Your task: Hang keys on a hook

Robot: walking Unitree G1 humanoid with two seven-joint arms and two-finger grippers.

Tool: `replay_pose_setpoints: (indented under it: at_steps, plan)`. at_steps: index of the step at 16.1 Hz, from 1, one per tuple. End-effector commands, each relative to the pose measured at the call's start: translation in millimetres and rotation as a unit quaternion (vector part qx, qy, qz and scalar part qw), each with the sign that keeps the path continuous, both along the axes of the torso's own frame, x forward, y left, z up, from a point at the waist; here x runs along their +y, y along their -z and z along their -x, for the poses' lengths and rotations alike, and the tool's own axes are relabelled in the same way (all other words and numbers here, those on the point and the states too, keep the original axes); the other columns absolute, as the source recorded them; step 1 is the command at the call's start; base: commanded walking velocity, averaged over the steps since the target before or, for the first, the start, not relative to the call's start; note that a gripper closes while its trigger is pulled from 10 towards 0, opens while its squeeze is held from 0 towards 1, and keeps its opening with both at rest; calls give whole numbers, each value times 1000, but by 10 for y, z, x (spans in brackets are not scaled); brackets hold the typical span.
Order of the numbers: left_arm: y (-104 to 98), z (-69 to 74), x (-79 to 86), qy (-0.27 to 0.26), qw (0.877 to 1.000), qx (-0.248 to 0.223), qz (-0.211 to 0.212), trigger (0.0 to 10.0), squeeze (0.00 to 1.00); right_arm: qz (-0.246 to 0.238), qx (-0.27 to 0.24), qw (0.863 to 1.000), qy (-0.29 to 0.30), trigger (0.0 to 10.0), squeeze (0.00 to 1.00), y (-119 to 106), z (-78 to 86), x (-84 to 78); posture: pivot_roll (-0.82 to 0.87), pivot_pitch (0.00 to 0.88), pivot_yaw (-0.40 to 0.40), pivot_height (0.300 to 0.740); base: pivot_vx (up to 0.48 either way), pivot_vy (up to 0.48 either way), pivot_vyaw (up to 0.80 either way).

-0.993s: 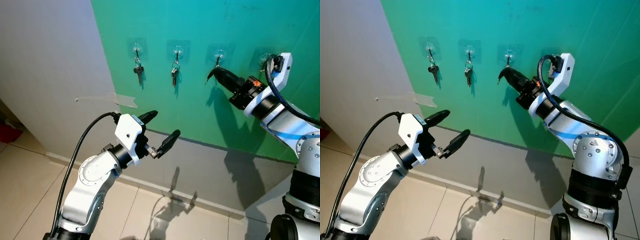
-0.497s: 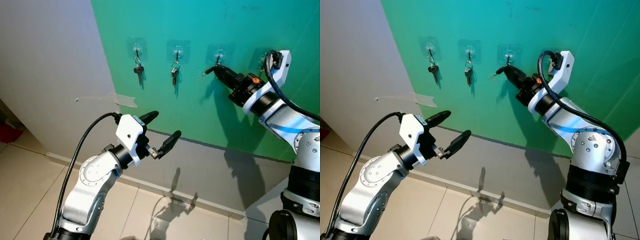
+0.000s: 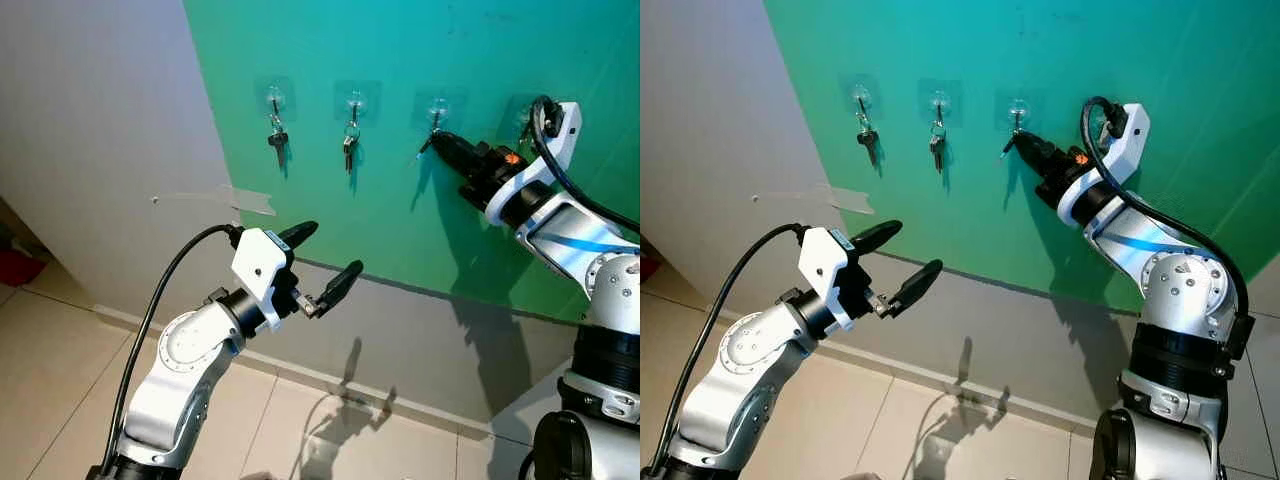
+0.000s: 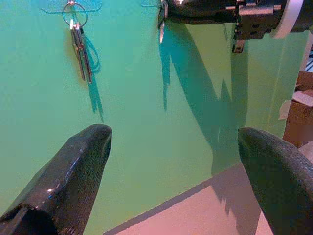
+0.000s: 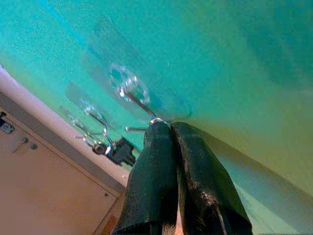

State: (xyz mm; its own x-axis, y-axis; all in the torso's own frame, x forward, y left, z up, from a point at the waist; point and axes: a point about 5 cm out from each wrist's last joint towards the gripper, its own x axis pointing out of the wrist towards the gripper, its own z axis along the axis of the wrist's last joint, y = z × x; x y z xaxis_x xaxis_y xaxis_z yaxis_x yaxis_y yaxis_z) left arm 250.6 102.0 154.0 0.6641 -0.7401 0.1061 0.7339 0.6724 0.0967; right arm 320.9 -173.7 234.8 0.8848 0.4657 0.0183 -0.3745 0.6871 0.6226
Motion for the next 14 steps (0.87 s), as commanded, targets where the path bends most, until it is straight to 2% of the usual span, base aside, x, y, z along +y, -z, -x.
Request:
replay_pose_setpoints:
  at_steps: [1, 3, 8, 9, 14]
  plan:
    - [-36, 15, -8, 6, 1000, -6, -3, 10000, 0, 12, 20, 1000, 4, 10000, 0, 58, 2, -12, -28, 0, 51, 740, 0, 0, 0]
    - [-42, 16, -14, 8, 1000, -10, -5, 10000, 0, 89, 35, 995, 3, 10000, 0, 218, 59, 31, -28, 0, 52, 740, 0, 0, 0]
    - [-60, 6, -20, 7, 1000, -19, -7, 10000, 0, 116, 34, 993, 16, 10000, 0, 265, 96, 0, -33, 0, 58, 740, 0, 0, 0]
    - [-73, -4, -19, 3, 1000, -23, -5, 10000, 0, 111, 30, 993, 21, 10000, 1000, 253, 98, -11, -33, 0, 58, 740, 0, 0, 0]
    - [-86, -12, -13, -3, 1000, -29, -4, 10000, 0, 109, 8, 994, 19, 10000, 1000, 207, 134, -17, -34, 0, 59, 740, 0, 0, 0]
